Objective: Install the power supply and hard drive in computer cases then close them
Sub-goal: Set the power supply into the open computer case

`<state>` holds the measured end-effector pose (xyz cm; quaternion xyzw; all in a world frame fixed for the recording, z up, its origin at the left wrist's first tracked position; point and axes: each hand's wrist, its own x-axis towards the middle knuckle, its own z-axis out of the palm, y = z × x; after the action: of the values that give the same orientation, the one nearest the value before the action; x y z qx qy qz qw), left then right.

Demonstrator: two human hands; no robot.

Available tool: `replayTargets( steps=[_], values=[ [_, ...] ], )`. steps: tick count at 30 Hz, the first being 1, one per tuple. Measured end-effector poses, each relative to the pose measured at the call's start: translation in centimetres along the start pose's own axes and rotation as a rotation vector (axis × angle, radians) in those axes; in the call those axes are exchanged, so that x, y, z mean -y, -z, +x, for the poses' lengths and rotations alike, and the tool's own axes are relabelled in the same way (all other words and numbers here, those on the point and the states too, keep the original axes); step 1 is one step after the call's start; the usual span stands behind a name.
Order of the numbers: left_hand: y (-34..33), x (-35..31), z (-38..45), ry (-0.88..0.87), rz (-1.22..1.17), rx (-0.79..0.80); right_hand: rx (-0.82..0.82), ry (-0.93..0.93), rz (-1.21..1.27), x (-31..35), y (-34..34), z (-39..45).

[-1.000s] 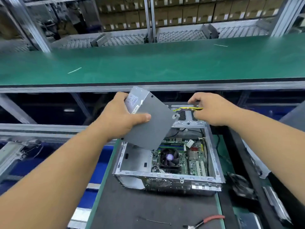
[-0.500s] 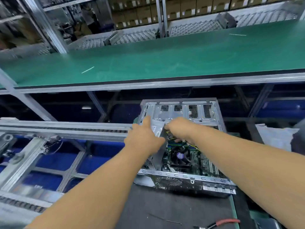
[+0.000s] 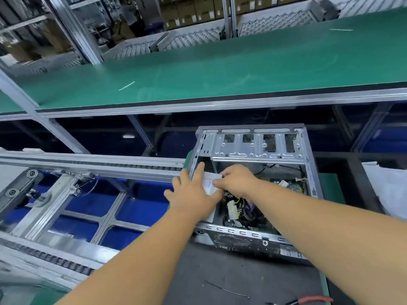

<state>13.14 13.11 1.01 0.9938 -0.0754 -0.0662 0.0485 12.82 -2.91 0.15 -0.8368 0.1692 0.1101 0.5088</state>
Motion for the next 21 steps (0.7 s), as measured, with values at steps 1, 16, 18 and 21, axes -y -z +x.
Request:
replayTargets(
  steps=[1,16,18,21],
  values=[
    [-0.2,1.0,-0.2,0.024,-0.07,0.022,-0.021,-0.005,0.001,0.0,0.0,0.2],
    [-0.4,5.9,0.0,0.231,-0.922,0.272,-0.213,0.094,-0.023,-0.9,-2.2,1.2],
    [-0.5,5.6,0.3,0.248,-0.929,0.239,-0.216,0.139,-0.097,-1.0,-2.7,1.4],
    [-0.3,5.4,0.5,0.259,-0.985,0.254,-0.184,0.17,-0.165,-0.5,-2.3,1.1]
  ],
)
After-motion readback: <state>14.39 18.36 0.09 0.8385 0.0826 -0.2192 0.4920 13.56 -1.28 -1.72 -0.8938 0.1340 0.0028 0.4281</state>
